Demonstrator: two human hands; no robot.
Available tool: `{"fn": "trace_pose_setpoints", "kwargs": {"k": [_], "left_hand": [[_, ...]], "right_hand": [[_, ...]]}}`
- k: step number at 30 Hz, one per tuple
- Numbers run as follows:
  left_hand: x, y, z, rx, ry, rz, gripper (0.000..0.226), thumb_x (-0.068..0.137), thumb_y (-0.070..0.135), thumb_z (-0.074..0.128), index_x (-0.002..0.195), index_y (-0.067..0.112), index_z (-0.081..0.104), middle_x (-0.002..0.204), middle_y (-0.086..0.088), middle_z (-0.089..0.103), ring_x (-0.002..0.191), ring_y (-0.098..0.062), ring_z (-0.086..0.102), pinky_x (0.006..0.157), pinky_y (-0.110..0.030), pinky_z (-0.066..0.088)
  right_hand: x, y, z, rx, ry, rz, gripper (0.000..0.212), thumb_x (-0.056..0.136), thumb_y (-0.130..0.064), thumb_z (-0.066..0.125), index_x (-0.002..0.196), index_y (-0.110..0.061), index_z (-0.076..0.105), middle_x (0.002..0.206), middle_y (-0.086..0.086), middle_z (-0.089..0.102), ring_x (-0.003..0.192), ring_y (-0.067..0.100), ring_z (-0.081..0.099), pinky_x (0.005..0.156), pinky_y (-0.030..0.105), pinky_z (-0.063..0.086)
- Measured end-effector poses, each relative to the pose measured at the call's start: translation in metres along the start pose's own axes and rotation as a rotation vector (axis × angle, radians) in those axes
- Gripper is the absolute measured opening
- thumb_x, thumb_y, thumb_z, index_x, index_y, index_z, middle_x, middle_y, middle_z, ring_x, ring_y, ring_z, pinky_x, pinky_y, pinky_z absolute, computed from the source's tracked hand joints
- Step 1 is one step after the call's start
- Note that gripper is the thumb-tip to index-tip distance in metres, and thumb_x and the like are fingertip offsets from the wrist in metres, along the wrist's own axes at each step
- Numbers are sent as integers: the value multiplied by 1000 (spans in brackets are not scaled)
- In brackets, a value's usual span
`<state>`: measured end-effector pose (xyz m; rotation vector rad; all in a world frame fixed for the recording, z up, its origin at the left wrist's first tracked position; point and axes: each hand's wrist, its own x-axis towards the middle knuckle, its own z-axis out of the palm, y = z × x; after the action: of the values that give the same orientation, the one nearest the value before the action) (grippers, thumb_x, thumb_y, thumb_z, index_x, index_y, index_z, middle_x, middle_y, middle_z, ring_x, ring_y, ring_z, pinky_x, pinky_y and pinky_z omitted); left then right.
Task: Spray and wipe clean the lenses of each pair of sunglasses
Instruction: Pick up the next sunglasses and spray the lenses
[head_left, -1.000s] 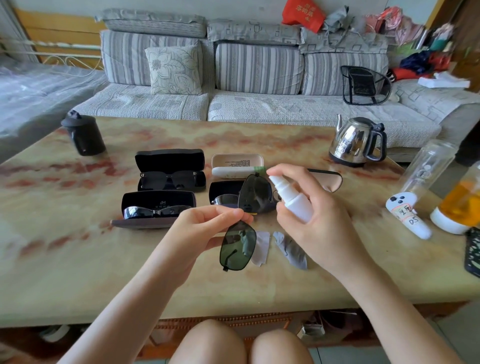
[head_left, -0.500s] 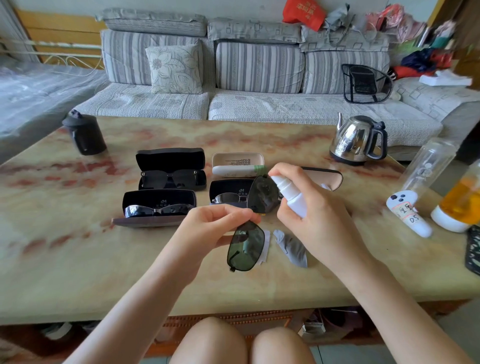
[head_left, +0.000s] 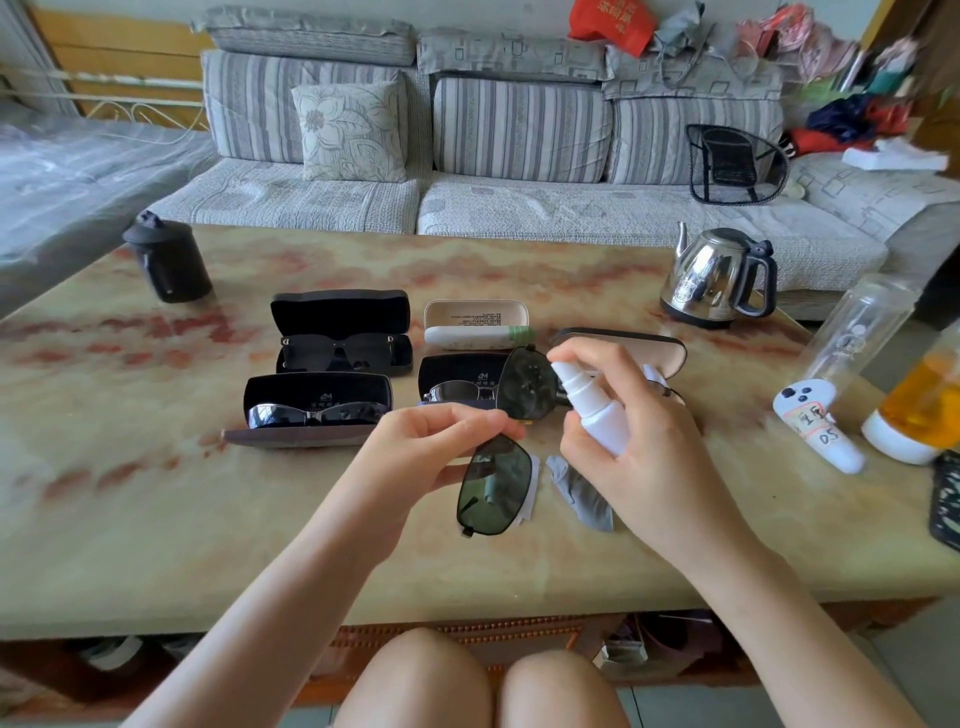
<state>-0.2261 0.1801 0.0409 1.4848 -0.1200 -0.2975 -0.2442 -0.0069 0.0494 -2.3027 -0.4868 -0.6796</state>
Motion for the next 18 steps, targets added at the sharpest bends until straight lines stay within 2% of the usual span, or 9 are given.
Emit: {"fn": "trace_pose_setpoints", "kwargs": {"k": [4, 9, 15, 18], "left_hand": [[2, 0, 0, -40, 10, -23, 23, 89, 27, 61, 91, 10, 77, 94, -3, 76, 91, -12, 71, 80, -22, 57], [4, 2, 3, -107, 20, -47, 22, 91, 24, 59, 94, 9, 75, 91, -1, 76, 85, -9, 71, 72, -18, 56], [5, 2, 7, -125, 27, -47, 26, 92, 25, 59, 100, 6, 74, 91, 0, 75, 85, -9, 70, 71, -17, 53], [6, 1, 7, -122, 32, -41, 25, 93, 25, 59, 99, 8, 75, 93, 0, 76, 86, -9, 70, 74, -18, 54]], "right_hand": [[-18, -9, 3, 85, -50, 10, 44, 81, -13, 58, 118, -36, 51, 86, -35, 53, 70, -4, 52, 63, 7, 40], [-36, -14, 16, 71, -66, -20, 43, 80, -27, 48, 121, -41, 47, 113, -20, 59, 80, 7, 60, 74, 19, 48], [-35, -10, 20, 33, -28, -27, 39, 81, -28, 46, 118, -37, 48, 102, -14, 64, 74, 8, 58, 67, 23, 50], [-36, -9, 20, 64, -39, -16, 42, 81, -28, 47, 122, -36, 48, 108, -18, 63, 79, 0, 56, 72, 13, 48]]}}
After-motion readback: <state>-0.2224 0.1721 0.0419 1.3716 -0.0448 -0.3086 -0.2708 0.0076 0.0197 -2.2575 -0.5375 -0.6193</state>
